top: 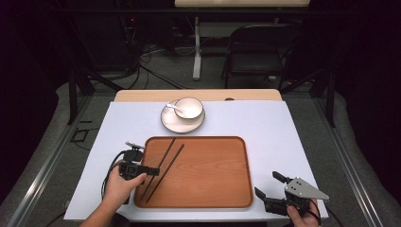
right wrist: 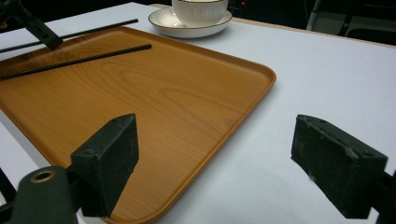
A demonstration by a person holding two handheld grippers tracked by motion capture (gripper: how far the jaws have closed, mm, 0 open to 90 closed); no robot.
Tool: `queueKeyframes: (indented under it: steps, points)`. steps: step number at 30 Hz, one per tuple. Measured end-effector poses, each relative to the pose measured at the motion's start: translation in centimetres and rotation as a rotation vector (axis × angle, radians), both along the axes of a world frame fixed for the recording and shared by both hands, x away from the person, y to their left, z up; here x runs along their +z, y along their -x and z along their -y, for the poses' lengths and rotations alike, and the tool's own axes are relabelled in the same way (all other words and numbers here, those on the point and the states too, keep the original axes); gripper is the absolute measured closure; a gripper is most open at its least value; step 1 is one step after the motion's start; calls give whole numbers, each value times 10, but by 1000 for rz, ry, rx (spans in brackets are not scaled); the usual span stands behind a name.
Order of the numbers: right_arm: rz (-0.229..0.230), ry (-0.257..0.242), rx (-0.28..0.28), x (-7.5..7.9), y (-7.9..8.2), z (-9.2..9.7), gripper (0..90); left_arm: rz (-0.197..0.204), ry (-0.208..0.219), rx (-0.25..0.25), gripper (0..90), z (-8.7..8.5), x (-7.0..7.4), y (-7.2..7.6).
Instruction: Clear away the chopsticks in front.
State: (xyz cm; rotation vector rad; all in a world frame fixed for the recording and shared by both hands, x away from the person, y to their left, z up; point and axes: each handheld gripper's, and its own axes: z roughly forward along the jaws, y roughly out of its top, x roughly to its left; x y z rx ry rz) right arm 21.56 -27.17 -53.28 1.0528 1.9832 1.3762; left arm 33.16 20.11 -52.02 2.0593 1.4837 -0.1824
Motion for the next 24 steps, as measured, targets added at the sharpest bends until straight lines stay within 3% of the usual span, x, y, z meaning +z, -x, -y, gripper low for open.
queueKeyframes:
  steps: [3,9,24]
  points:
    - [-2,-4,-4,0,0,0,145,-15,-20,-12,858,2,-4,0]
    - [-2,-4,-3,0,0,0,145,-7,-59,-13,857,5,-7,-2]
    - [6,-2,-4,0,0,0,145,-16,-61,12,848,1,-10,-9]
